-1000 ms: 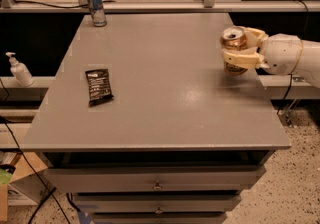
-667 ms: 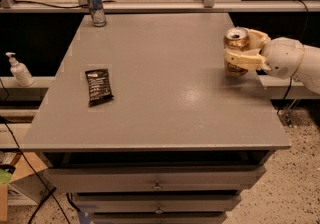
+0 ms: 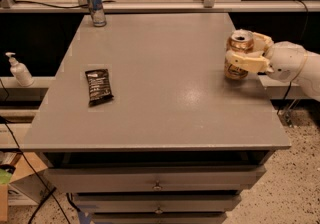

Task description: Place orange can upright

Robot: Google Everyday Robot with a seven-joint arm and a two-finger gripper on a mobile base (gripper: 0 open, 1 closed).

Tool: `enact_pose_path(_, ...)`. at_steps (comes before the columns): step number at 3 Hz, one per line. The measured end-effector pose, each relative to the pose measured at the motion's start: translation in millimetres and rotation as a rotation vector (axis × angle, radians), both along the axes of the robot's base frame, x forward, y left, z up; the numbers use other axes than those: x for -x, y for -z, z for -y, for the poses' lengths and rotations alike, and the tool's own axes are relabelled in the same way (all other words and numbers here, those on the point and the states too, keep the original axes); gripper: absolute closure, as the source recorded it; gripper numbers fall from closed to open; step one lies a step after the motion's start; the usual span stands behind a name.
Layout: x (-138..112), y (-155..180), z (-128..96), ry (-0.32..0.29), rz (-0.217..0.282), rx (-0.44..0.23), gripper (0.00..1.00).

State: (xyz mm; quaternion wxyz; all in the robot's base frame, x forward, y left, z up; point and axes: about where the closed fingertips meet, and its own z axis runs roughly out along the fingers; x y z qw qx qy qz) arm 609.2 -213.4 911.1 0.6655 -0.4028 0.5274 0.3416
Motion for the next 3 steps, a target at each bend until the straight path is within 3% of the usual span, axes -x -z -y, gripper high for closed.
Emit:
enact_pose_path(1,0.3,-0.9,1.9,0.007,-0.003,-0.012,0.13)
enact_pose_path(2,-0.1,-1.6,-1.2,0.002,-0.002,-0.011,0.0)
enact_pose_path(3,-0.1,-1.7,-1.3,0.002,-0.002,-0.011,0.0)
